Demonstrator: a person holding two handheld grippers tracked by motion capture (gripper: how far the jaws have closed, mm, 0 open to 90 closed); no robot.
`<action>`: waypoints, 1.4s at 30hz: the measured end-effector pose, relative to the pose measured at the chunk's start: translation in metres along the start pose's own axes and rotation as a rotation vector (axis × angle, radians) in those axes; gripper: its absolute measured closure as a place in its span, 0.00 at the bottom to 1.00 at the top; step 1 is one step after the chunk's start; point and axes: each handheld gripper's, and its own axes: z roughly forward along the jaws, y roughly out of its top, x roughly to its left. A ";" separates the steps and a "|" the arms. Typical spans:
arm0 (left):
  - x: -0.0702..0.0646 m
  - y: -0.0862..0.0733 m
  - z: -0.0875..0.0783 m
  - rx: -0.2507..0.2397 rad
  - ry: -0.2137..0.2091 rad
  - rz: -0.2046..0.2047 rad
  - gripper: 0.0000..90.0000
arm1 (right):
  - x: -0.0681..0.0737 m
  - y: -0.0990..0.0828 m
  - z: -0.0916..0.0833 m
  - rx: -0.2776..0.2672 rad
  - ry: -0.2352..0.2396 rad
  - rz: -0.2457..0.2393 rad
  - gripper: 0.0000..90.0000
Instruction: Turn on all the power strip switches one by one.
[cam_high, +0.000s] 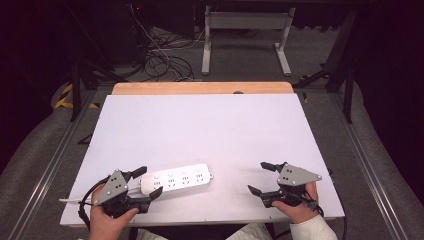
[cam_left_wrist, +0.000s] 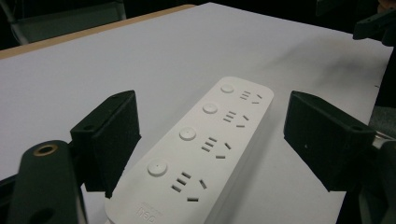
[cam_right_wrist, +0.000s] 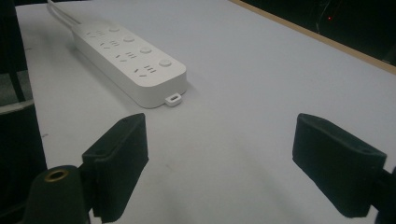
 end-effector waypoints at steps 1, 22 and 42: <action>0.000 0.001 -0.001 -0.007 -0.004 -0.004 0.21 | 0.000 0.000 0.000 0.001 -0.002 0.001 0.21; 0.000 0.009 -0.006 0.023 -0.001 0.043 0.38 | -0.002 -0.003 0.003 -0.004 0.006 0.012 0.25; 0.009 0.031 -0.008 0.061 -0.005 0.024 0.48 | 0.000 -0.003 0.006 0.004 0.017 0.016 0.25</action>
